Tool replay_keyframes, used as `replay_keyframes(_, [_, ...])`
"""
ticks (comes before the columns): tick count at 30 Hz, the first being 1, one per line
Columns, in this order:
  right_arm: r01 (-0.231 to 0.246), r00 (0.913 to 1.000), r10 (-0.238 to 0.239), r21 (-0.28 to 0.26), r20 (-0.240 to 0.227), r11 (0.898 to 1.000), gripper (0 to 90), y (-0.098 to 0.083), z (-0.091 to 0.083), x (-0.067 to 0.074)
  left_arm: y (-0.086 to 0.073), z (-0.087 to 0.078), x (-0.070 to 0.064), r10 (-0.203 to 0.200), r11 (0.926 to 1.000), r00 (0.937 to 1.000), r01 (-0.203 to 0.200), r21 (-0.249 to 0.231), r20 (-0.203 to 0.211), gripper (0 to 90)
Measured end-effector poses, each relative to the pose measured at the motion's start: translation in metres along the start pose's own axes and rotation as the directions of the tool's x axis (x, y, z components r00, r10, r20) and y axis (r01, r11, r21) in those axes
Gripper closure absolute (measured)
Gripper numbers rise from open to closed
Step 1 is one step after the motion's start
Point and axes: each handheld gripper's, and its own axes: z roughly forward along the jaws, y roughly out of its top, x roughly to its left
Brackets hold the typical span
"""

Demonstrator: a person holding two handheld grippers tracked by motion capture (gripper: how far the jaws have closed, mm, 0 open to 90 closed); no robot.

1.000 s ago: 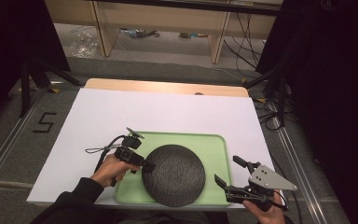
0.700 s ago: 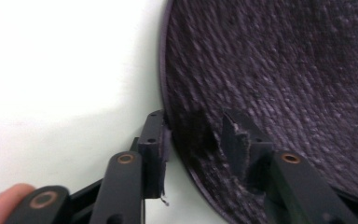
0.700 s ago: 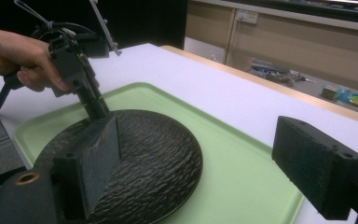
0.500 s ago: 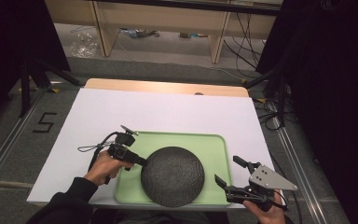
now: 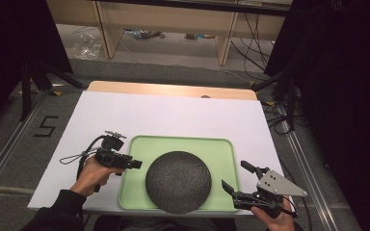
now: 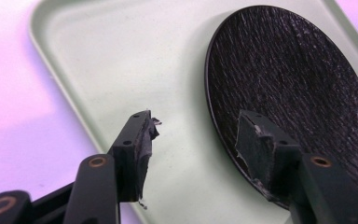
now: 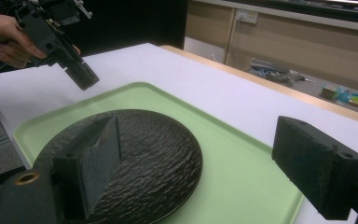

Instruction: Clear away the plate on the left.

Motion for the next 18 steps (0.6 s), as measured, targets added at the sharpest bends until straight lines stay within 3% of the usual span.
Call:
replay_keyframes(4, [-0.005,1.0,0.005,0.004,-0.001,1.0,16.5,0.0,0.0,0.0,-0.003,-0.007,0.002,0.022,0.9996,0.9994,-0.023,-0.019,-0.025,40.0])
replay_keyframes(10, [-0.004,1.0,0.004,0.004,-0.001,1.0,16.4,0.0,0.0,0.0,-0.008,-0.02,0.002,0.024,0.9938,0.9983,-0.029,-0.107,-0.053,32.4])
replay_keyframes(16, [-0.003,1.0,0.003,0.005,0.0,1.0,16.4,0.0,0.0,0.0,-0.017,-0.035,0.001,0.053,0.9802,0.9924,-0.073,-0.184,-0.111,26.7])
replay_keyframes(18, [-0.004,1.0,0.004,0.006,-0.001,1.0,16.4,0.0,0.0,0.001,-0.02,-0.038,-0.001,0.042,0.9703,0.9922,-0.068,-0.232,-0.118,26.1])
